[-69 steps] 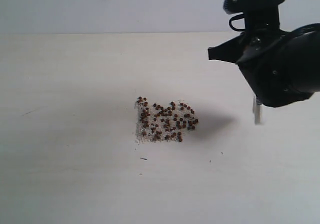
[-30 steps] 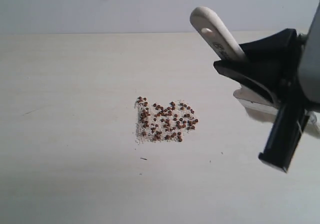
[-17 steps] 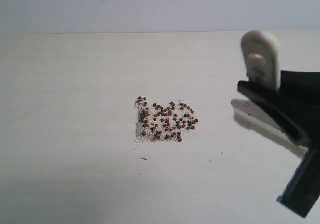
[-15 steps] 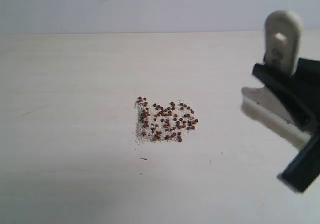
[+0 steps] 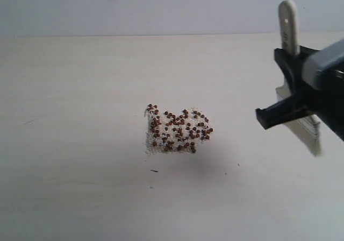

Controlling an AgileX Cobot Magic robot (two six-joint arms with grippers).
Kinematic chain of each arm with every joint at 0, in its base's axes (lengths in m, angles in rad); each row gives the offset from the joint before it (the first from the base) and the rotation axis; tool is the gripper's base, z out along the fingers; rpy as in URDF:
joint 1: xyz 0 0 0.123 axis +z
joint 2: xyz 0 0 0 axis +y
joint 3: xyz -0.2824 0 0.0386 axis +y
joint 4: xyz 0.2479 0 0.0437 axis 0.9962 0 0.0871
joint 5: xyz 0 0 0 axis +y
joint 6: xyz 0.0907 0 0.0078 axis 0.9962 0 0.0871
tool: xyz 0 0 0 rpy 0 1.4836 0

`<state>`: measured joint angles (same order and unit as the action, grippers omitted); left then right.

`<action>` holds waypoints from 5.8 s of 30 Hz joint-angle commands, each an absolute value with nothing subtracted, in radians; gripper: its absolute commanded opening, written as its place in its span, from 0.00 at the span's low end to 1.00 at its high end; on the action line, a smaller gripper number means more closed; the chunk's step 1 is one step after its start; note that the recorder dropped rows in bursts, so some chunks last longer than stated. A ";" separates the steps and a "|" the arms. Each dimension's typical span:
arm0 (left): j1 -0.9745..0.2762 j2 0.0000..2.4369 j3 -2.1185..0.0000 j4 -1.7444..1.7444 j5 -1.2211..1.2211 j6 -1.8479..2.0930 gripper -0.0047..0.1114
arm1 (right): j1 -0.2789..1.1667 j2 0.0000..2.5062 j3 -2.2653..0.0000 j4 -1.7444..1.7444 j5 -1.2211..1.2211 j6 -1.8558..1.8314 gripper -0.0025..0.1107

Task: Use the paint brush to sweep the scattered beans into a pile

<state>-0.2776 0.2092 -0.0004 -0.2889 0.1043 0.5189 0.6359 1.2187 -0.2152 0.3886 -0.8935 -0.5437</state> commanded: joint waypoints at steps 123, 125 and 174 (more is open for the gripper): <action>-0.277 0.206 0.000 -0.292 0.099 0.517 0.04 | 1.029 2.086 -1.018 1.389 -0.953 -0.833 0.02; -0.277 0.206 0.000 -0.292 0.099 0.517 0.04 | 1.029 2.100 -1.046 1.389 -0.924 -0.825 0.02; -0.277 0.206 0.000 -0.292 0.099 0.517 0.04 | 1.029 2.038 -1.140 1.541 -1.048 -1.105 0.02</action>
<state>-0.2776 0.2092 -0.0004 -0.2889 0.1043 0.5189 1.0290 2.0640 -1.1444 1.5516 -0.9780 -1.0581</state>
